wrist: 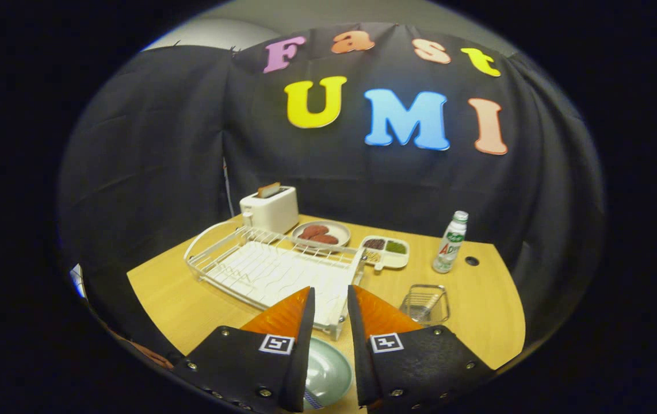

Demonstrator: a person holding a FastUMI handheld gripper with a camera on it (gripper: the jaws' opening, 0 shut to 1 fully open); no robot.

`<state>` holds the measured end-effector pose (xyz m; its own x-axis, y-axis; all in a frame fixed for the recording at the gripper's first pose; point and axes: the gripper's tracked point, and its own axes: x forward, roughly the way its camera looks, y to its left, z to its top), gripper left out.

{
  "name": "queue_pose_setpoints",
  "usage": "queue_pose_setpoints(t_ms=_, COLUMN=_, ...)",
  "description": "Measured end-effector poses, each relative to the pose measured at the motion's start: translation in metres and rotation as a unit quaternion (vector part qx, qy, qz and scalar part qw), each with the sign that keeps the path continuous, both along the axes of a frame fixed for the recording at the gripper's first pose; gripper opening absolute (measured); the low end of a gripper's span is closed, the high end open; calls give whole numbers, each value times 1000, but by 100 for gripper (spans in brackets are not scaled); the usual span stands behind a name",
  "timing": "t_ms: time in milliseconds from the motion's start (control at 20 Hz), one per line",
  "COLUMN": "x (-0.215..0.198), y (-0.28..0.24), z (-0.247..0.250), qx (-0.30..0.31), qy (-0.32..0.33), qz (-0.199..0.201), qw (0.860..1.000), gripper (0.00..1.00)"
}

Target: Take the plate from the dish rack, then take the spoon from the basket and place it into the plate.

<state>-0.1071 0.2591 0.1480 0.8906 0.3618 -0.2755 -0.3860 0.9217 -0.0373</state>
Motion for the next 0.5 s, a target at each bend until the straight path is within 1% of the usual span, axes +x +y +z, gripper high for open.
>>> queue_pose_setpoints(t_ms=100, x=6, y=-30, z=43, qx=24, qy=-39, qz=-40, qw=998, gripper=34)
queue_pose_setpoints(t_ms=200, x=9, y=-59, z=84, qx=40, qy=-82, qz=-75, qw=993, gripper=34)
queue_pose_setpoints(t_ms=250, x=10, y=-69, z=103, qx=46, qy=-107, qz=-85, qw=990, gripper=34)
queue_pose_setpoints(t_ms=300, x=11, y=-72, z=119, qx=57, qy=-127, qz=-83, qw=987, gripper=37)
queue_pose_setpoints(t_ms=400, x=5, y=-83, z=141, qx=78, qy=-155, qz=-91, qw=980, gripper=95)
queue_pose_setpoints(t_ms=500, x=6, y=-94, z=144, qx=86, qy=-162, qz=-101, qw=978, gripper=95)
